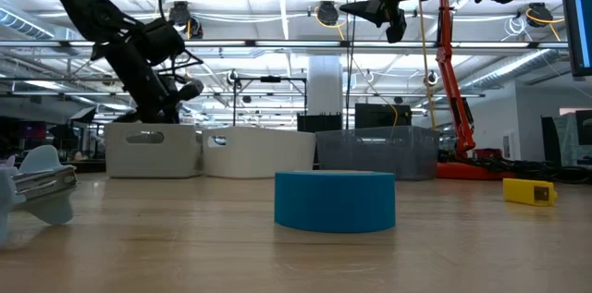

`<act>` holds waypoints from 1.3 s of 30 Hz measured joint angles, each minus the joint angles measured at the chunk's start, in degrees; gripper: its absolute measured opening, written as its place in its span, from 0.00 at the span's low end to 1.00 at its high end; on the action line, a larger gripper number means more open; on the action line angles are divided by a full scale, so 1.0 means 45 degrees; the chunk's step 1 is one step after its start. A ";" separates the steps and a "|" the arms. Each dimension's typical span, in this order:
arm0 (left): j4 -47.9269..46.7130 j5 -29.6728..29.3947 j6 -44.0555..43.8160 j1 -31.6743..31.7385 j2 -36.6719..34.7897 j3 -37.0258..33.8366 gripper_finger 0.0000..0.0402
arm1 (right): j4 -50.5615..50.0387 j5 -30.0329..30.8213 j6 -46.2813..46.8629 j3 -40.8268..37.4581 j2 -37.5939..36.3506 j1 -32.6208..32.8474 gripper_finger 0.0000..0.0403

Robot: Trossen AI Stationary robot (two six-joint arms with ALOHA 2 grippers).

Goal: Pick and place Stapler, Stapler remover, tape
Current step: Put the large black stapler into the gray bin, then put the small green stapler into the gray bin

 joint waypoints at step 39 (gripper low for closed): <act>-0.0395 -0.0350 0.0836 -0.2181 -0.0466 0.0153 0.05 | 0.0005 -0.0039 -0.0005 0.0000 0.0000 -0.0160 0.52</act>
